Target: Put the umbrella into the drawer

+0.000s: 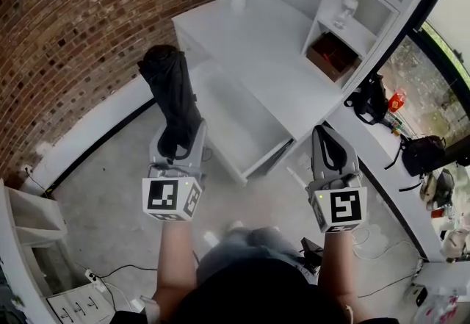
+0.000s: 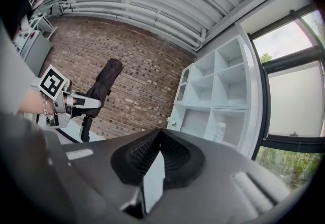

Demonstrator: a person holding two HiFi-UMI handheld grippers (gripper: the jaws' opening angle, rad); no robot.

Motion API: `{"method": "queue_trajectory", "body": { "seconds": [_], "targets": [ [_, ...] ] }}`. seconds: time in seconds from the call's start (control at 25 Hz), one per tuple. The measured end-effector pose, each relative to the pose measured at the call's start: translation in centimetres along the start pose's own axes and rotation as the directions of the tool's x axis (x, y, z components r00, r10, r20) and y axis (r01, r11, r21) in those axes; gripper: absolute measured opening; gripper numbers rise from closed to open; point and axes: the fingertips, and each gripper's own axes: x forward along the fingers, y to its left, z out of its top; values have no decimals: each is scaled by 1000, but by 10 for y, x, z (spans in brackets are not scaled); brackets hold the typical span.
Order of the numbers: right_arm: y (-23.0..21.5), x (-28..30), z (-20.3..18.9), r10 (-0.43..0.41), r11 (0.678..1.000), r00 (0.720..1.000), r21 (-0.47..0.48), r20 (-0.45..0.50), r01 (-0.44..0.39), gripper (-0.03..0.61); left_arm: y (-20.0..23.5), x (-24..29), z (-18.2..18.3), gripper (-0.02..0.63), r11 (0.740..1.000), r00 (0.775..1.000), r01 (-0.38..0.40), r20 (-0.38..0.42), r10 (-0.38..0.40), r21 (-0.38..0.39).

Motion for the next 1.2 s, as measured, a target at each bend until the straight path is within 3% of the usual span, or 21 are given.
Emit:
{"method": "queue_trajectory", "body": {
  "seconds": [0.4,0.84,1.0,1.2],
  "targets": [
    [-38,40,-25,-9,1000,1000,24,-23,10,5,-3,50,-20,221,1000,1000,10,-26,-10,-8],
    [-78,154,-30,163,987,986,13,19,-163,5,13,131,-45,221,993,991,-115,-72,112,-32],
    [-95,197,-39,217,976,976,17,31,-217,5,18,164,-62,221,985,981,-166,-107,161,-39],
    [-104,242,-61,311,950,950,29,-30,-310,5,25,192,-93,221,968,958,-242,-176,227,-65]
  ]
}}
